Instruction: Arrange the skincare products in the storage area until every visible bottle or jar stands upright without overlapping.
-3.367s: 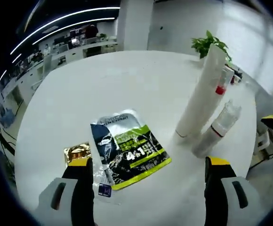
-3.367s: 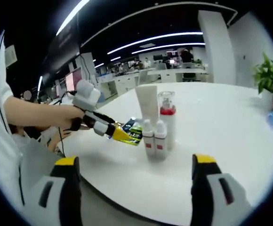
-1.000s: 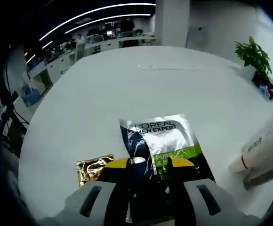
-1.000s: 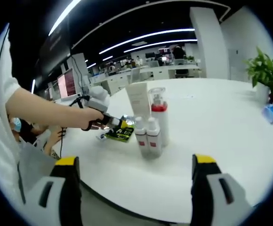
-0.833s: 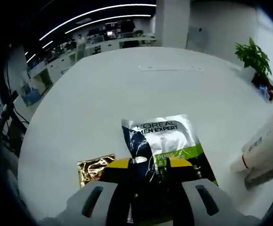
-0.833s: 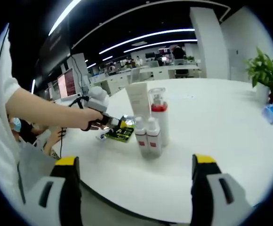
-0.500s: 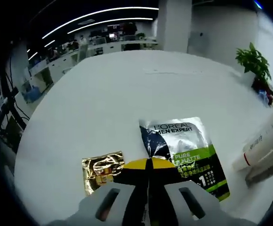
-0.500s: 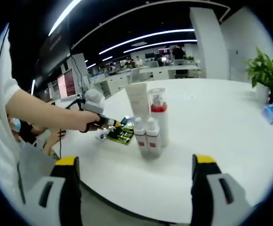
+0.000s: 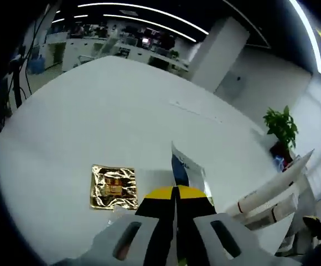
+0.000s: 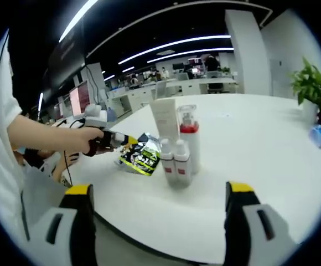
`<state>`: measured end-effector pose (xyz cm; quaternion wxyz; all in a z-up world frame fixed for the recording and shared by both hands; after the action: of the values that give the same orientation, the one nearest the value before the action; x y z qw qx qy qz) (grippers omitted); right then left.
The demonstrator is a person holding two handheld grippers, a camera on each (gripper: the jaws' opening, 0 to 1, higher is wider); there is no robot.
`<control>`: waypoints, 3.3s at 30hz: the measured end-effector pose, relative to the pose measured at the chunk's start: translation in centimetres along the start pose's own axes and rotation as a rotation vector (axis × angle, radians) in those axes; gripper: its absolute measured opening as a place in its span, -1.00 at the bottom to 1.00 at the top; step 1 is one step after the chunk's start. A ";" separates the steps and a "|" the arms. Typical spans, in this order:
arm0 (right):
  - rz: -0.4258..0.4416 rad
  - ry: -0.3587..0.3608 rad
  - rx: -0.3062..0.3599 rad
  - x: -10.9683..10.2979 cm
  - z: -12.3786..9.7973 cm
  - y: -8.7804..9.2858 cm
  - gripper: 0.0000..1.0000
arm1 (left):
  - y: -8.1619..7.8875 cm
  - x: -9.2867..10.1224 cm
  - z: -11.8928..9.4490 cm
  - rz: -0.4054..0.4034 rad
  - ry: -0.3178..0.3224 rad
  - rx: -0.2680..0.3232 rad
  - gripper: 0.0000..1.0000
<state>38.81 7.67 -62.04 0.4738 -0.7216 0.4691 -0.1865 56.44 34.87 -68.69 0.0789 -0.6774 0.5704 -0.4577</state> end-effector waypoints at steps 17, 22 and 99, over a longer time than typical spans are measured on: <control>-0.031 -0.046 0.008 -0.7 -0.1 0.0 0.90 | -0.2 2.2 -5.3 -0.130 0.159 0.077 -1.00; -0.032 -0.064 0.009 -0.9 -0.1 0.0 0.89 | 0.1 3.1 -7.0 -0.137 0.189 0.090 -1.00; 0.808 -0.879 0.390 -6.0 -1.6 -7.5 -0.99 | 5.3 13.2 -18.0 0.107 0.651 -0.016 -0.15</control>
<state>38.48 12.77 -53.74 0.7784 -0.3968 0.4235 0.2393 39.05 29.40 -54.82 -0.0891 -0.4653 0.6041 -0.6408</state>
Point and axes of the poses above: the point that each gripper's makers call its tool centre point, and the gripper's own axes: z roughly forward along the fingers, x roughly to its right, y roughly out of its underside, the point moved 6 cm from there along -z, roughly backward along the fingers, and after that the axes turned 4 degrees about -x, right-handed, at the moved point
